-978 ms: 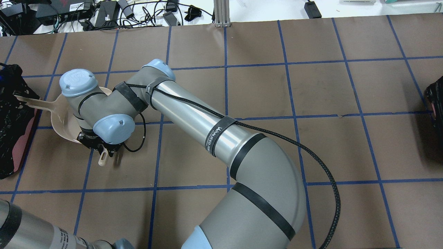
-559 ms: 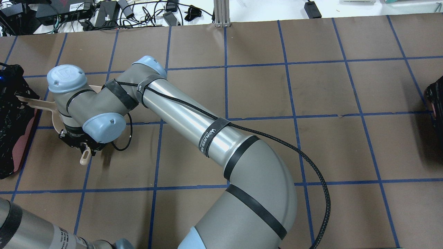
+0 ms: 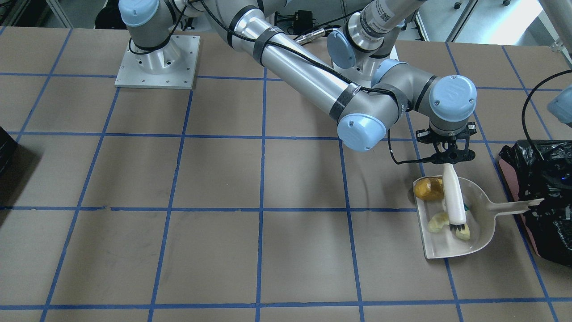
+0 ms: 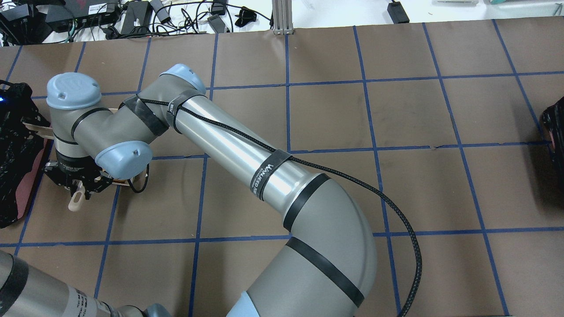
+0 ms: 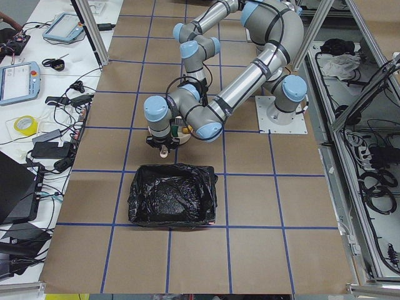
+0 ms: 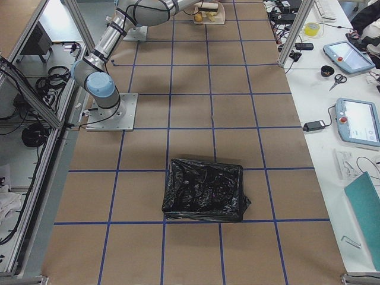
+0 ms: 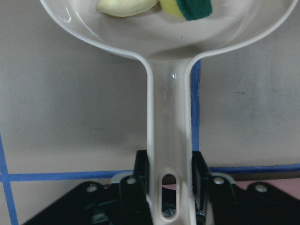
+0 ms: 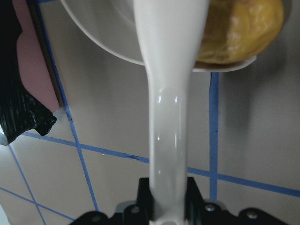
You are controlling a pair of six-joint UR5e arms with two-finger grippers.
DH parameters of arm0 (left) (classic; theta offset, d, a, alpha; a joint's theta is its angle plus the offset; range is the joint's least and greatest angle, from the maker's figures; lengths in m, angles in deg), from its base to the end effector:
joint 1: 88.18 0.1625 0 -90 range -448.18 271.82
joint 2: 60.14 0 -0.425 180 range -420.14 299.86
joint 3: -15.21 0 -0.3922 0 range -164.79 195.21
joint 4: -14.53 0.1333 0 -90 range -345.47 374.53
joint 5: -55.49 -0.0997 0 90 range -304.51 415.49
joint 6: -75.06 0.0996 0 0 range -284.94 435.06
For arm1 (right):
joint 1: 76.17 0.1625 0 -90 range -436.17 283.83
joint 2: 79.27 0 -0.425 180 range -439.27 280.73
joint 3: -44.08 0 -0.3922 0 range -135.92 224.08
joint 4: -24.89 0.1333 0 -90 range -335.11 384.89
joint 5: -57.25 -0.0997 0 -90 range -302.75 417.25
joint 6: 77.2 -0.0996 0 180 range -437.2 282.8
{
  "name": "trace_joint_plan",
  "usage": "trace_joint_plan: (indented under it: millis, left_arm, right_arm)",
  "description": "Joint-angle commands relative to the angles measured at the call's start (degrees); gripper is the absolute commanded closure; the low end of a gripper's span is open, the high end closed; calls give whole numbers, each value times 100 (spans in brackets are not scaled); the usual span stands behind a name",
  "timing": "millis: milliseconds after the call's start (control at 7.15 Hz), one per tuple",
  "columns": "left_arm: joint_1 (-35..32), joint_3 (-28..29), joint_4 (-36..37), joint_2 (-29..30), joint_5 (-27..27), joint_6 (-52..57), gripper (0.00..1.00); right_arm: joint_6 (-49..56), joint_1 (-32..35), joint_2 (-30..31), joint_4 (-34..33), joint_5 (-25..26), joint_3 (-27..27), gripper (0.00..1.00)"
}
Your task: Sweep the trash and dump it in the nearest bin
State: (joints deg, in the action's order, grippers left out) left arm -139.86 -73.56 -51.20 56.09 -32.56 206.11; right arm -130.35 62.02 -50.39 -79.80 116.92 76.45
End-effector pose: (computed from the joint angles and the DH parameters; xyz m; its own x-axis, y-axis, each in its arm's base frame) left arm 0.2907 -0.5882 0.2772 0.0472 0.9988 -0.0127 0.9983 -0.0476 -0.0340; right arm 0.7769 -0.4486 0.2789 -0.8863 0.0983 -0.4525 -0.0365 0.9593 0.2799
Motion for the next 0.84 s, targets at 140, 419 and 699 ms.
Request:
trace_joint_plan:
  millis: [140, 419, 699]
  left_arm:
    - [9, 0, -62, 40, 182, -10, 100]
    - [9, 35, -578, -4, 698, -201, 100]
    - [17, 44, -940, -4, 990, -484, 100]
  right_arm:
    - [373, -91, 704, 1310, 655, 155, 100]
    - [524, -143, 1152, 2657, 1473, 181, 100]
    - [718, -397, 1487, 3216, 2081, 408, 100]
